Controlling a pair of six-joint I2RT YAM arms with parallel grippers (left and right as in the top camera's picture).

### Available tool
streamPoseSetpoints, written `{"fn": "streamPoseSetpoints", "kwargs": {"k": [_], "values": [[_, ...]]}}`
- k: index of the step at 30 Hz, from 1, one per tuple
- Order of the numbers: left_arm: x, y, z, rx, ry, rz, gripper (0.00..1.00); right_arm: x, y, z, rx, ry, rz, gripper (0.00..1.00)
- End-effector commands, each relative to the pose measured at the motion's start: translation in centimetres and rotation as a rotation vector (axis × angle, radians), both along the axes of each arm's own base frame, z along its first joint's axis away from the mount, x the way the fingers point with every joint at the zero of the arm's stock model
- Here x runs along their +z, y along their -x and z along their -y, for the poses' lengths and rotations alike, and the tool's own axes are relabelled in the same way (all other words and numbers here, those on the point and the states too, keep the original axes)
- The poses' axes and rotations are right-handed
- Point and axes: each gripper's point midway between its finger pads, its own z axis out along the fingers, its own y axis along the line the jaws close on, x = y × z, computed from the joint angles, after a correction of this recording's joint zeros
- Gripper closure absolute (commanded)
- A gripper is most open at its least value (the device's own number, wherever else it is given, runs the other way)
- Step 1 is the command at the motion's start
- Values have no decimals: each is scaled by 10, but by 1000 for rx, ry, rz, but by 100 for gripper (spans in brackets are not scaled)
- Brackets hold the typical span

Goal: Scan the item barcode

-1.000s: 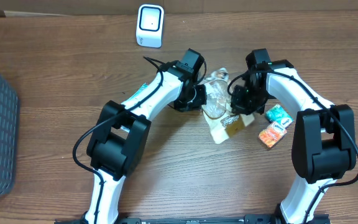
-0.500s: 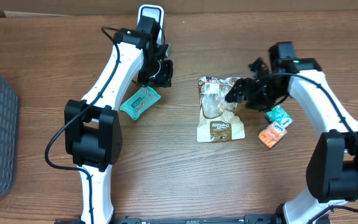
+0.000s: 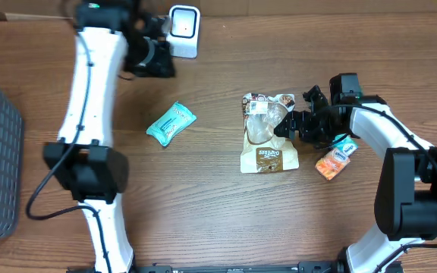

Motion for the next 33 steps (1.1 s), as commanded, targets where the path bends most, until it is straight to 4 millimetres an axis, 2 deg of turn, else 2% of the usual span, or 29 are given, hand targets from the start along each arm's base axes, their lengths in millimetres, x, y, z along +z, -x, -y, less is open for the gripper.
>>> {"fn": "streamPoseSetpoints", "kwargs": {"k": [1, 2, 6, 7, 11, 13, 20, 24, 27, 28, 31, 33], "values": [[19, -4, -53, 93, 6, 35, 72, -4, 4, -8, 23, -40, 10, 9], [19, -2, -71, 135, 6, 20, 70, -5, 4, -10, 27, -50, 16, 9], [18, 0, -102, 191, 3, 10, 68, -11, 7, -12, 28, -58, 26, 11], [18, 1, -108, 195, -1, 12, 64, -12, 7, -13, 27, -61, 25, 12], [14, 2, -135, 239, -57, 10, 34, -17, 7, -15, 27, -67, 22, 14], [13, 2, -145, 258, -75, 14, 27, -22, 5, -17, 33, -67, 22, 15], [12, 0, -151, 270, -73, 19, 0, -39, 3, -21, 19, -70, -8, 22], [11, -2, -146, 277, -68, 18, 0, -44, -1, -28, 44, -70, 18, 33], [11, -4, -142, 271, -68, 24, 0, -55, 2, -39, 81, -68, 15, 36], [11, -5, -140, 266, -68, 27, 0, -62, 7, -45, 101, -63, -5, 43], [11, -6, -138, 260, -69, 29, 0, -66, 12, -47, 116, -61, -18, 64], [11, -6, -137, 259, -69, 30, 0, -66, 12, -47, 116, -62, -23, 71]]}}
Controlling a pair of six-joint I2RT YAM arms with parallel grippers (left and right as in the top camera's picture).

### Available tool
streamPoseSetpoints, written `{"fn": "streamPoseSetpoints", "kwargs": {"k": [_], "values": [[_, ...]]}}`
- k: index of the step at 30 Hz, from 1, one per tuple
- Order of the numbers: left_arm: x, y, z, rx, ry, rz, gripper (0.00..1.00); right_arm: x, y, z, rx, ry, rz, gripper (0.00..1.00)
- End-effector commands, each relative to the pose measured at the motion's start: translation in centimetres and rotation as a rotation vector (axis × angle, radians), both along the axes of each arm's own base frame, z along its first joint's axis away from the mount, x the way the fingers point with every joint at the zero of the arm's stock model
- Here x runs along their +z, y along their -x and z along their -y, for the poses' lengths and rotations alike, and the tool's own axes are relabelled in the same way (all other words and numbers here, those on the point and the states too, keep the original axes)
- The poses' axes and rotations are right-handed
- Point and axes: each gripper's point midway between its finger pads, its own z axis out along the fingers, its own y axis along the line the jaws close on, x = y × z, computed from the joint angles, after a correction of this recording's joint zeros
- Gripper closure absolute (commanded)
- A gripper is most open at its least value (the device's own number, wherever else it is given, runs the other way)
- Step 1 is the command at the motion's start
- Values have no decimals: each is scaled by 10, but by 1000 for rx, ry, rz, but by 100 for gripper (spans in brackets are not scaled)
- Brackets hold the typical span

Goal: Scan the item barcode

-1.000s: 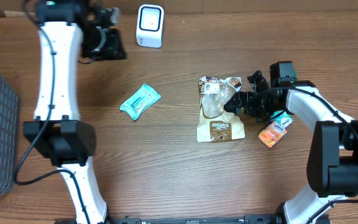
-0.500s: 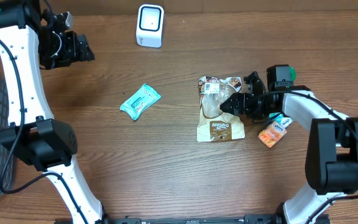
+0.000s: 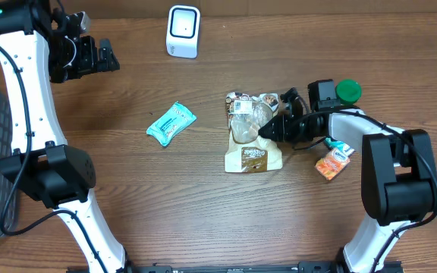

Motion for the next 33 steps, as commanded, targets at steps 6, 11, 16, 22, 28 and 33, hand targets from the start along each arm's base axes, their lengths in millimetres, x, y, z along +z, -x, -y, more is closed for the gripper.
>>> {"fn": "streamPoseSetpoints", "kwargs": {"k": [6, 11, 16, 22, 28, 33], "values": [[5, -3, 4, -9, -9, 18, 0, -37, 23, 11, -4, 99, -117, 90], [5, -3, 4, -9, -9, 18, 0, -16, 20, 5, 1, 62, -149, 96], [5, -3, 4, -9, -9, 18, 0, 31, 6, -8, 20, -25, -140, 96], [5, -3, 4, -9, -9, 18, 0, 83, -3, -21, 53, -45, -64, 96], [5, -3, 4, -9, -9, 18, 0, 100, 11, -44, 141, -27, -4, 96], [5, -3, 4, -9, -9, 18, 0, 83, 13, -46, 160, 122, 25, 96]]}}
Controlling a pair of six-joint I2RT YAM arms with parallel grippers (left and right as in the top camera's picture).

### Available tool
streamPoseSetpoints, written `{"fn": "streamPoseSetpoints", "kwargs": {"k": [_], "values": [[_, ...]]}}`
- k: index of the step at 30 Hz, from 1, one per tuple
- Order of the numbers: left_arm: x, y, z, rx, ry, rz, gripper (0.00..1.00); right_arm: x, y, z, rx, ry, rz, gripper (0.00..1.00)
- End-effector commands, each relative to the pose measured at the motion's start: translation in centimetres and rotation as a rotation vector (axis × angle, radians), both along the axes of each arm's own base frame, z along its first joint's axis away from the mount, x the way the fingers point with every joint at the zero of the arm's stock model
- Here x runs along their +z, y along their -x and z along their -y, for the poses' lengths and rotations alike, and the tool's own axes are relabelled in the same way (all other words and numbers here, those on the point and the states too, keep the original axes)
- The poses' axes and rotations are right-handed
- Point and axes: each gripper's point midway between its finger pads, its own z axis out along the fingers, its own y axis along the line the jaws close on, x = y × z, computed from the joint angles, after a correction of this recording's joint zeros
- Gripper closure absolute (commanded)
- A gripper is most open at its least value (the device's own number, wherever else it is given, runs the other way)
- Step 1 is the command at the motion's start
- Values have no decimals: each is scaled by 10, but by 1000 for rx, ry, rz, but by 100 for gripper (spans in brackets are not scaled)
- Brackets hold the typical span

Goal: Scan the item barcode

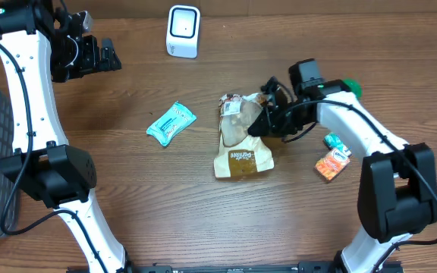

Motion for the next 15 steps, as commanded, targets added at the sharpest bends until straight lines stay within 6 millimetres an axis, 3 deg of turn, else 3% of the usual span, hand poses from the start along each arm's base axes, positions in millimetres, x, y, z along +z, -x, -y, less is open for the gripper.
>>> {"fn": "streamPoseSetpoints", "kwargs": {"k": [1, 7, 15], "values": [[4, -2, 1, -2, -8, 14, 0, 2, -9, 1, 24, 125, 107, 96], [4, -2, 1, -2, -8, 14, 0, -10, -13, 6, 30, 260, 152, 96], [4, -2, 1, -2, -8, 14, 0, -13, -7, 10, 33, 283, 127, 96]]}}
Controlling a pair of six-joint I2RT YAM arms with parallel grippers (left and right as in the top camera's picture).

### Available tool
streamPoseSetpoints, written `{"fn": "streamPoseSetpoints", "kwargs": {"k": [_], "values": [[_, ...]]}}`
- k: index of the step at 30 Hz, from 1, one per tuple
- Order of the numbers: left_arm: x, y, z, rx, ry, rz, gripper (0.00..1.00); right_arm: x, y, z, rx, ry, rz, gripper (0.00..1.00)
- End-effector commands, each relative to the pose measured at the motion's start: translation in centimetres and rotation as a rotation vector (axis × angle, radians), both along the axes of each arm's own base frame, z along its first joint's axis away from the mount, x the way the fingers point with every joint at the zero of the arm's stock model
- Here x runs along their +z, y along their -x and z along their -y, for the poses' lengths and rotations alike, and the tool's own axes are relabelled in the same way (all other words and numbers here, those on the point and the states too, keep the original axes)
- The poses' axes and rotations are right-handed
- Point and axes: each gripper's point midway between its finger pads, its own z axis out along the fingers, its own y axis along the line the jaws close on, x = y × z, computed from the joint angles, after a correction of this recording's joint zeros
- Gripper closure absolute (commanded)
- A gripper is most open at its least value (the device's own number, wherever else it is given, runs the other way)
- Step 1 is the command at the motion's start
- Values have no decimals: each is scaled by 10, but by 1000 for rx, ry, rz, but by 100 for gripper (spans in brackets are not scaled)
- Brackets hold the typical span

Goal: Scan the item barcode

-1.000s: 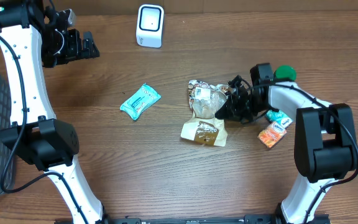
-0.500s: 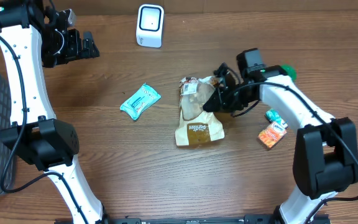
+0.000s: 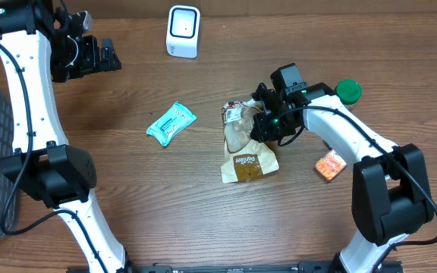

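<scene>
The item, a brown and white snack bag (image 3: 247,152) with a clear window, lies tilted at the table's middle. My right gripper (image 3: 261,121) is shut on the bag's upper right edge, its fingertips hidden by the wrist. The white barcode scanner (image 3: 183,31) stands at the far edge, well up and left of the bag. My left gripper (image 3: 103,56) hangs at the far left, fingers apart and holding nothing.
A teal packet (image 3: 171,123) lies left of the bag. An orange packet (image 3: 329,164) lies by the right arm, and a green cap (image 3: 347,92) sits behind it. A dark wire basket fills the left edge.
The right wrist has turned and shifted slightly, and the bag in it has swung a little to the right. The left arm has not moved.
At first my left gripper was beside the scanner and my right gripper was at the bag's right edge. Then the left arm stood at the far left and has stayed there. The right gripper has brought the bag leftward and tilted it.
</scene>
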Motion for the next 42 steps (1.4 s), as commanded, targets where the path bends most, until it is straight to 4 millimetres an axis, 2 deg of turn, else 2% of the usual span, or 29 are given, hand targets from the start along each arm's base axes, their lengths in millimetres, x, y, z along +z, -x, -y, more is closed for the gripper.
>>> {"fn": "streamPoseSetpoints", "kwargs": {"k": [1, 7, 18, 24, 30, 33, 34, 35, 36, 37, 38, 42], "values": [[4, -2, 1, -2, -8, 14, 0, 11, -7, 2, 6, 21, 44, 96], [4, -2, 1, -2, -8, 15, 0, 10, -5, 6, -9, 43, 34, 96], [4, -2, 1, -2, -8, 15, 0, 13, -11, -1, -78, -4, 23, 96], [15, -34, -5, 0, -34, 156, 0, 16, -12, -7, -92, -40, 12, 96], [16, -28, 8, 101, 81, 101, 0, 16, -11, -7, -92, -40, 10, 96], [20, -24, 30, 76, 201, 80, 0, 16, -11, -7, -92, -40, 10, 96], [19, -22, 38, 61, 231, 66, 7, 16, -12, -7, -92, -41, 13, 96], [16, -20, 44, 52, 240, 51, 27, 16, -12, -7, -92, -42, 14, 96], [9, -16, 60, 25, 259, 13, 64, 16, -13, -7, -92, -43, 16, 96], [3, -13, 71, 6, 268, -12, 82, 16, -13, -8, -92, -43, 16, 96], [-4, -10, 83, -14, 276, -41, 96, 16, -13, -8, -92, -43, 17, 96], [-34, 4, 137, -111, 305, -136, 96, 16, -13, -8, -92, -43, 16, 96]]}}
